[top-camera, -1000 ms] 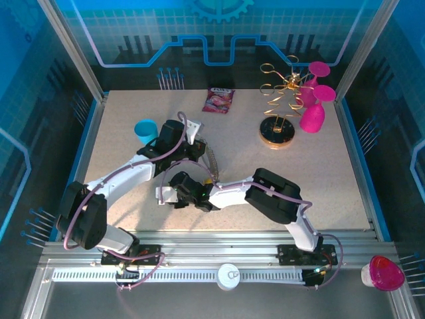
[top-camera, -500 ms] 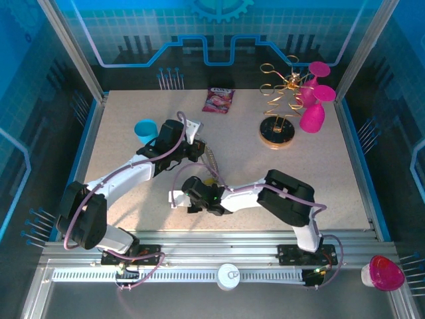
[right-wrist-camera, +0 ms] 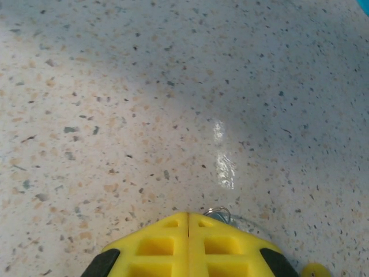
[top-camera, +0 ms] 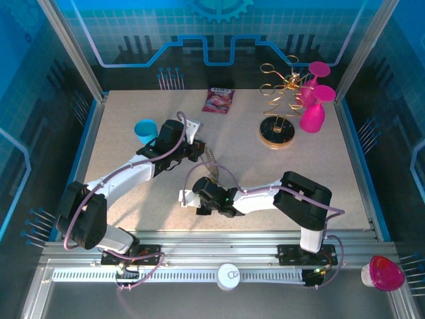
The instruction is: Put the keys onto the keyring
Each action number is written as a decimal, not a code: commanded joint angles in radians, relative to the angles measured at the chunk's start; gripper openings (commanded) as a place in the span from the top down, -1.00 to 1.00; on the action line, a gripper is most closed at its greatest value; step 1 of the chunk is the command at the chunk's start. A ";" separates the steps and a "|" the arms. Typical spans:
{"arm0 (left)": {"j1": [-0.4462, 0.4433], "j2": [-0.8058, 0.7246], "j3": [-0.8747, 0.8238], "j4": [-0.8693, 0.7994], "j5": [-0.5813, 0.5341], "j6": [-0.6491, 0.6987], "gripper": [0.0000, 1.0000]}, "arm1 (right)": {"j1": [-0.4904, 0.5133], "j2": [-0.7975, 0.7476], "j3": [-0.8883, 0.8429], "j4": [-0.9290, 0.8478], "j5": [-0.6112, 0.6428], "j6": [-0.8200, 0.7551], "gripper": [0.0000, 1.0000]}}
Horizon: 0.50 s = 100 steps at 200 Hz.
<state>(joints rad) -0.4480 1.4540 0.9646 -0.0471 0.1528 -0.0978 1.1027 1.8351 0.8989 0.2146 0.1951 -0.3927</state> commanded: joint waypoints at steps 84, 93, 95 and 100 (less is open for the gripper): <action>0.000 -0.027 -0.016 0.040 -0.004 0.030 1.00 | -0.130 -0.130 -0.126 0.069 -0.265 0.155 0.19; 0.000 -0.027 -0.018 0.040 -0.005 0.031 1.00 | -0.129 -0.114 -0.106 0.066 -0.285 0.178 0.17; 0.000 -0.029 -0.018 0.040 -0.005 0.031 1.00 | -0.129 -0.112 -0.101 0.066 -0.288 0.190 0.17; 0.000 -0.030 -0.019 0.041 -0.007 0.030 1.00 | -0.129 -0.106 -0.091 0.065 -0.290 0.223 0.17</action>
<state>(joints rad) -0.4480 1.4540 0.9581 -0.0349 0.1493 -0.0948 0.9733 1.6932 0.7525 0.2573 0.0067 -0.2604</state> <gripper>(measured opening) 0.048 0.411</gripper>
